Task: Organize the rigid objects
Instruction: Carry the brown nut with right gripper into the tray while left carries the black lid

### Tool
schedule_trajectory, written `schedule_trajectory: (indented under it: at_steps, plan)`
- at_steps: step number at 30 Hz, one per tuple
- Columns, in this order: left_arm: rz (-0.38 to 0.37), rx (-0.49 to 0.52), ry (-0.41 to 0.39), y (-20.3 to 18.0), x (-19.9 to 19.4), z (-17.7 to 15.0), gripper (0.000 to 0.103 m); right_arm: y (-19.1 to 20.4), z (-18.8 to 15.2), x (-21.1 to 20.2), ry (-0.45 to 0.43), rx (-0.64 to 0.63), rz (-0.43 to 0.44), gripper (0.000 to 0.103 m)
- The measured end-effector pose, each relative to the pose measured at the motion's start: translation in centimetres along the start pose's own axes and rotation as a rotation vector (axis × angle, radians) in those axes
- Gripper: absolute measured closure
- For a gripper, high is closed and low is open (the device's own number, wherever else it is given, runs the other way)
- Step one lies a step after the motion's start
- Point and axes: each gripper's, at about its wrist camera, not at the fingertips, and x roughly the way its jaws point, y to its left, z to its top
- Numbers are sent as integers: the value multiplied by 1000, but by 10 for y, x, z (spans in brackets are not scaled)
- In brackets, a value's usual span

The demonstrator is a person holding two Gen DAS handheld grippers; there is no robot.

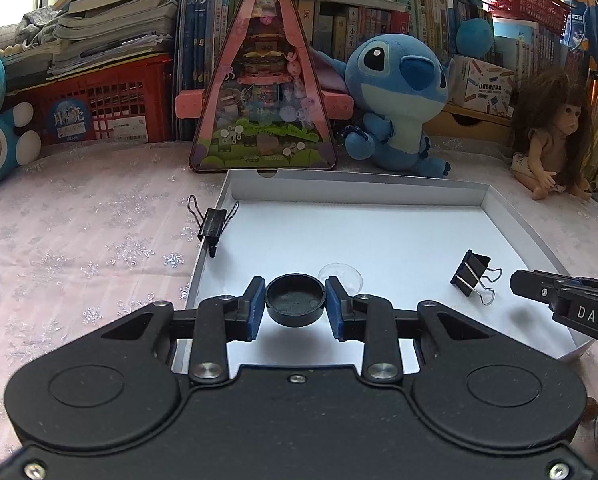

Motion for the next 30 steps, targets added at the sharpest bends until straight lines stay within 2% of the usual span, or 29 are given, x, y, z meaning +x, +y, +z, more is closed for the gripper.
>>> schedule_trajectory:
  at_steps: [15, 30]
  plan:
    - [1, -8, 32, -6, 20, -3, 73, 5, 5, 20, 42, -18, -14, 80]
    - [10, 19, 17, -11, 23, -3, 73, 9, 6, 28, 52, -43, -20, 80]
